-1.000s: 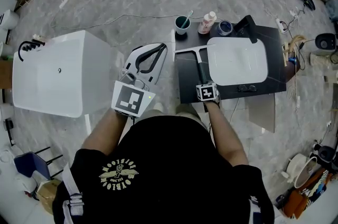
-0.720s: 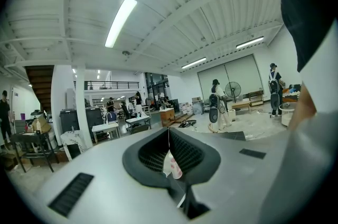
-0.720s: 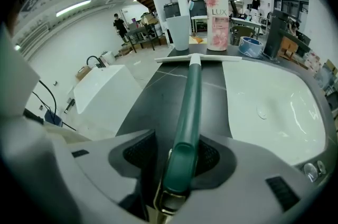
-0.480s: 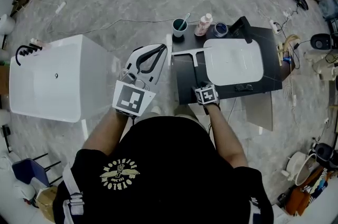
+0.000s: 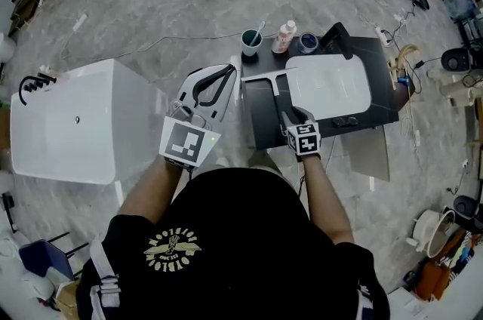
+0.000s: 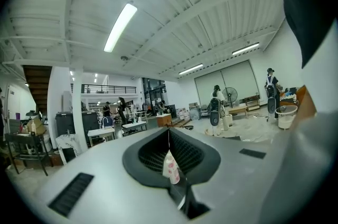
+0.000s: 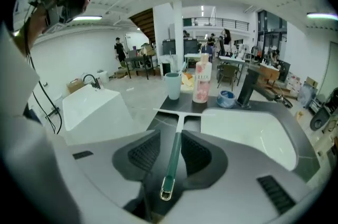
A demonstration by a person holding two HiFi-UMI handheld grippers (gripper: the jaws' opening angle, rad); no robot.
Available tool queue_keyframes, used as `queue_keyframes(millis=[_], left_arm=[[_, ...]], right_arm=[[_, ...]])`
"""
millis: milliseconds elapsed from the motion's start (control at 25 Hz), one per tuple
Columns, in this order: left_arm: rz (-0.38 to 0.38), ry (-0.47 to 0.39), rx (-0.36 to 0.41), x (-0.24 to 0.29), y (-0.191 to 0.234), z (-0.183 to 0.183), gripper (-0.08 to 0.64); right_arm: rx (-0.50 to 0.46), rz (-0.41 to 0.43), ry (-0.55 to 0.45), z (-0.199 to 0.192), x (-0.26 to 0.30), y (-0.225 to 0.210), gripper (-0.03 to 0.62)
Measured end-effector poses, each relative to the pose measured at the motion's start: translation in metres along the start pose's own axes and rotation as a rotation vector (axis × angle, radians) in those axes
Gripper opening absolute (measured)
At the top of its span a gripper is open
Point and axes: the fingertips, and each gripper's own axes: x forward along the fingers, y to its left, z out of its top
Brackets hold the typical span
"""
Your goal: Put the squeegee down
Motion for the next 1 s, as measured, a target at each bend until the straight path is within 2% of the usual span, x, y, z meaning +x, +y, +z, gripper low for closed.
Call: queue_keyframes(millis=[200, 440, 1000], left_arm=[[-0.021, -0.007, 0.000, -0.006, -0.004, 0.002, 0.025], [-0.040, -0.014, 0.005, -0.011, -0.008, 0.001, 0.025], [-0.058, -0.031, 0.009, -0.033, 0.001, 0.003, 0.025]], right_arm=[[-0.022, -0.064, -0.198, 0.060, -0.045, -0.003, 0.049], [-0.031, -0.121, -0.348, 0.116, -0.099, 0.004, 0.032], [-0.092, -0.167, -0.471, 0.188, -0.189, 0.046, 0.028]])
